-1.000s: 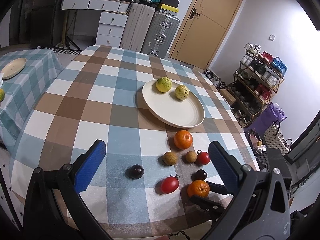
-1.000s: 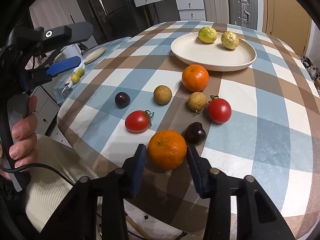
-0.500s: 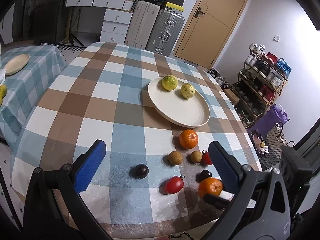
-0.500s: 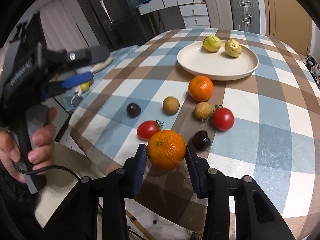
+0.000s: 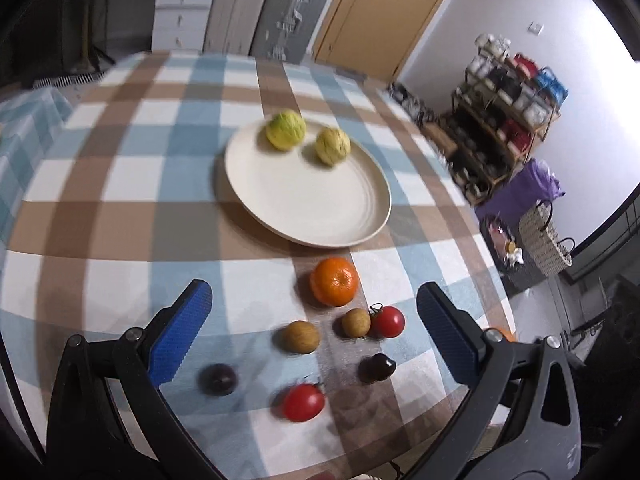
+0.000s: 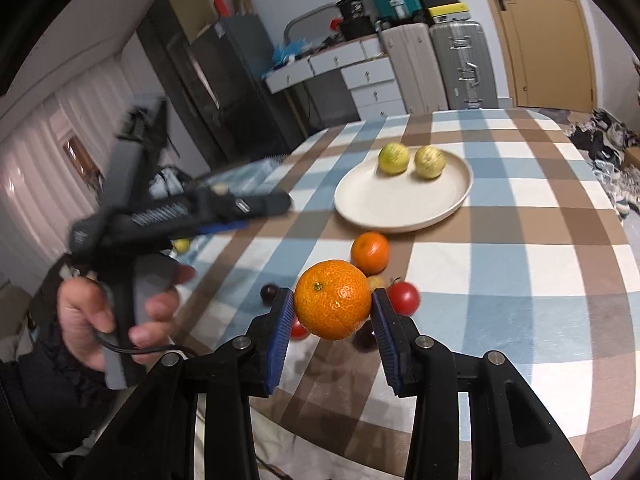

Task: Organize fruits
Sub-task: 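Grasp the second tangerine with the left tool while the right tool holds the first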

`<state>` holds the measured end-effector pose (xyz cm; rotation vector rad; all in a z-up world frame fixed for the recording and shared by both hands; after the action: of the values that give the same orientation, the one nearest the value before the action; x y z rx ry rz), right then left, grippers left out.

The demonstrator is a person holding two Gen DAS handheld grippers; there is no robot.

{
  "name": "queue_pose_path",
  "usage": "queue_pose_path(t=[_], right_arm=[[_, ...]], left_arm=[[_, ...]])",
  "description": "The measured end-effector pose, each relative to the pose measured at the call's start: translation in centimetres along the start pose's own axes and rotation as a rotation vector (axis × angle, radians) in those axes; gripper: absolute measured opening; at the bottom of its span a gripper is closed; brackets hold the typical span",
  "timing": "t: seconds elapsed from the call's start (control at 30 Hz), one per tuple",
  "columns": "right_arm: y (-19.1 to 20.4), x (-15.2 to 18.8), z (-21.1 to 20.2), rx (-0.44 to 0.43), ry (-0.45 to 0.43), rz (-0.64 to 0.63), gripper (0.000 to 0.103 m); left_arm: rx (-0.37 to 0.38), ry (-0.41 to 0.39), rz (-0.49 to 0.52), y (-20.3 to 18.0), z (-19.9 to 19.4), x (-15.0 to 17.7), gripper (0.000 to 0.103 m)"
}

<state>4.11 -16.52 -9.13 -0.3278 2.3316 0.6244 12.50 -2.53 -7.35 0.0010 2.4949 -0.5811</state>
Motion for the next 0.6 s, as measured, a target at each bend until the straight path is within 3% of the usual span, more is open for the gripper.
queue_pose_path(t=[0.07, 0.17, 0.37, 0.6], right_arm=[[-0.8, -0.4, -0.8, -0.005, -0.024, 0.037, 0.040], [-1.5, -0.8, -1.8, -0.002, -0.054, 0.062, 0.040], [-3.2, -1.7, -3.7, 0.028, -0.111, 0.101, 0.040], [-4.1, -2.0, -4.2, 0.025, -0.120, 0.138, 0.040]], left_arm=[[0.012, 0.055, -0.003, -0.7, 2.1, -0.6, 0.102], [-0.028, 0.094, 0.014, -1.2, 4.4, -1.3, 0.102], [-0.034, 0.163, 0.012, -1.4, 8.0, -1.6, 0.102], [-0.065, 0.185, 0.084, -2.4, 10.1, -1.0, 0.096]])
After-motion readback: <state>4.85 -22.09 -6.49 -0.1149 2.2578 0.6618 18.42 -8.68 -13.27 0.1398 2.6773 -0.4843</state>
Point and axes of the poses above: each gripper's, at about its wrist camera, not at the fingertips, and z roughly the way its jaws point, y to its left, x to its underside, the point moved 4 cm from there along z, roughly the way its jaws point, and after that the axes turned 4 degrees about x, right-handed, at the moved point
